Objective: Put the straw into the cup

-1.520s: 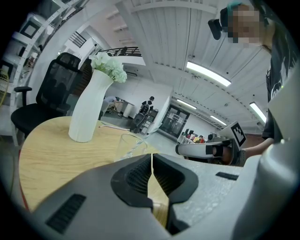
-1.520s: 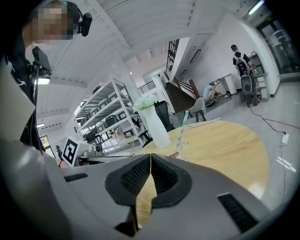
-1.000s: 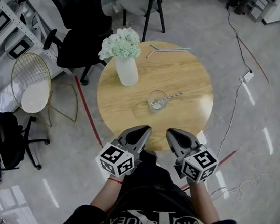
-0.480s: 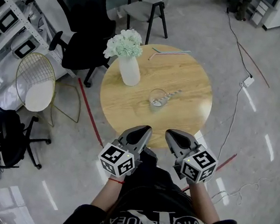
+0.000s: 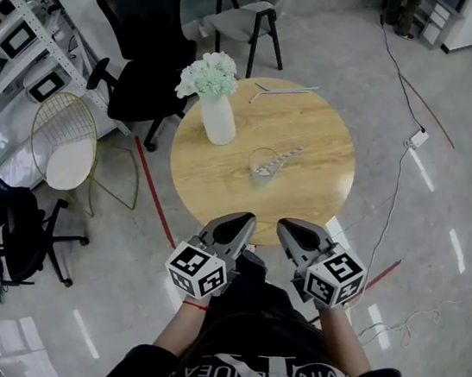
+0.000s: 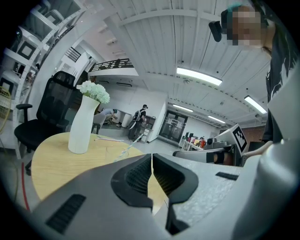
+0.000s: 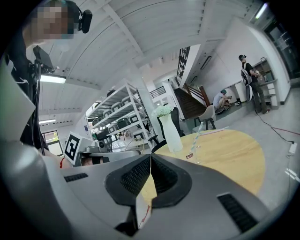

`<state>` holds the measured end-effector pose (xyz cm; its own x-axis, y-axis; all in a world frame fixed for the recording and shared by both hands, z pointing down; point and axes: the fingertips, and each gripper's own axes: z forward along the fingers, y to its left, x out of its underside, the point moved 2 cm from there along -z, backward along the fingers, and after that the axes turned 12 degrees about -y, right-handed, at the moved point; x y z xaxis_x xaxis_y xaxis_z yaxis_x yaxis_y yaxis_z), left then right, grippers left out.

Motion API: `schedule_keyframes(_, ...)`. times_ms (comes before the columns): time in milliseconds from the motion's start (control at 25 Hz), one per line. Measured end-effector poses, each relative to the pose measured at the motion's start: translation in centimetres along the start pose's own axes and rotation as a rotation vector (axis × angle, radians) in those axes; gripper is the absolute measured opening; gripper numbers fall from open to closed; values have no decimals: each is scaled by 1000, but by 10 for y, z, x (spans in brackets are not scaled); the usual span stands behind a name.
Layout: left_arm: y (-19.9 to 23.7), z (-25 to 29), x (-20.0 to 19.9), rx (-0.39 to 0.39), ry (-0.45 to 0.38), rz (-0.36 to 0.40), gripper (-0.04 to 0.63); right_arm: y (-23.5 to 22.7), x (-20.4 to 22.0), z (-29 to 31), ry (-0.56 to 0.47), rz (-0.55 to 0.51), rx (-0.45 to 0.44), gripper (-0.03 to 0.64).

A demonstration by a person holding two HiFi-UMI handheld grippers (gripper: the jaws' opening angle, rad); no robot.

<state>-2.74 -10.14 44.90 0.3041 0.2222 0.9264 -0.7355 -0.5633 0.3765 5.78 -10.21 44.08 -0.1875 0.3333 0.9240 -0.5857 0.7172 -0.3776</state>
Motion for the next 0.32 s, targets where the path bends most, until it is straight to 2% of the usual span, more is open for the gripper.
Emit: schedule_keyframes(320, -7, -5, 2, -2, 11, 4, 17, 4, 2, -6, -3, 19, -7, 6)
